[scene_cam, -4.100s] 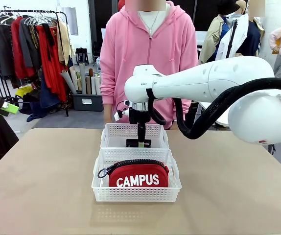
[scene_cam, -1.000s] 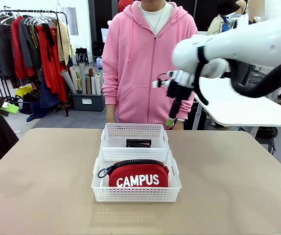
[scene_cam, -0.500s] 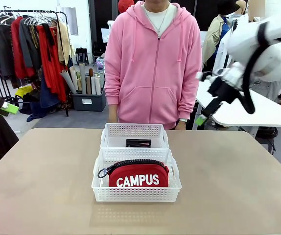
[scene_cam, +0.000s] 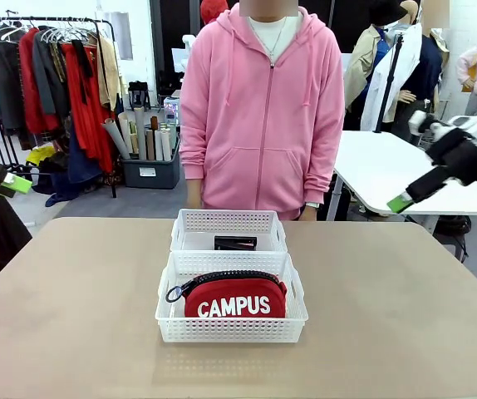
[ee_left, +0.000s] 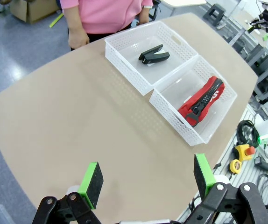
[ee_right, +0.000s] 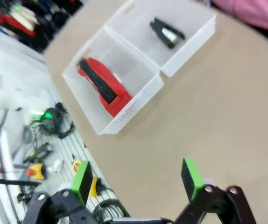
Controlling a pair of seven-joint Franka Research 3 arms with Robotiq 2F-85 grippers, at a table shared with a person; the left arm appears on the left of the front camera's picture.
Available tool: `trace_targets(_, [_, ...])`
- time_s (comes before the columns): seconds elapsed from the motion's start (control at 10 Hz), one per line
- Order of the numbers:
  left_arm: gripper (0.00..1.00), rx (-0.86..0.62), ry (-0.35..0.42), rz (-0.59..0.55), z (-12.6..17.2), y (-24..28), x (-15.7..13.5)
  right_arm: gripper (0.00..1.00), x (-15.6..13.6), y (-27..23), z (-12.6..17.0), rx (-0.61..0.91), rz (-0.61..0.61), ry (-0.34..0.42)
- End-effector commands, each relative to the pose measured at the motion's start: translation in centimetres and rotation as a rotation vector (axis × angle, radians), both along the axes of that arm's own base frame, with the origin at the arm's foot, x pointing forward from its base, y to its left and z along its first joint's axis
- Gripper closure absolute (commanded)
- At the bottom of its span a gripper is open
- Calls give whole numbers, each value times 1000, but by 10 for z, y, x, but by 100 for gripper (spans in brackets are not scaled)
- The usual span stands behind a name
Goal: Distribute items into two baskets.
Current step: Place the picked Stapler into the Organizing basket as instructed by the person.
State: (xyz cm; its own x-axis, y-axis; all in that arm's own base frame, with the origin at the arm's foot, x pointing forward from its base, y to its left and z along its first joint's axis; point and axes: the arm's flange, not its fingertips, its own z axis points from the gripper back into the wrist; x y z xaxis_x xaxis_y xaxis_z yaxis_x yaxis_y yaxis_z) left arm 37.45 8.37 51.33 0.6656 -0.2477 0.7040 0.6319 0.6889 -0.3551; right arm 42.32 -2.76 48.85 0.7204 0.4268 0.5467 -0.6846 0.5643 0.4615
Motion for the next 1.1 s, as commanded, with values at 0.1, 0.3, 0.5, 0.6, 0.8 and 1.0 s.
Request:
trace_targets(0.1, [0,-18,-11,-1,0,0,0,0,-48,-48,-12,150,-89,-84])
trace_targets(0.3, [0,-18,-11,-1,0,0,0,0,-61,-70,-18,238,-103,-122])
trace_targets(0.5, [0,-18,-11,-1,0,0,0,0,-61,-77,-20,271,-102,-139])
trace_targets(0.6, [0,-18,-11,-1,0,0,0,0,-59,-78,-17,273,-98,-144])
trace_targets(0.8, [0,-18,-11,-1,0,0,0,0,-57,-69,-8,135,-94,-145])
trace_targets(1.0, [0,-18,-11,-1,0,0,0,0,-63,-76,-16,247,-112,-118])
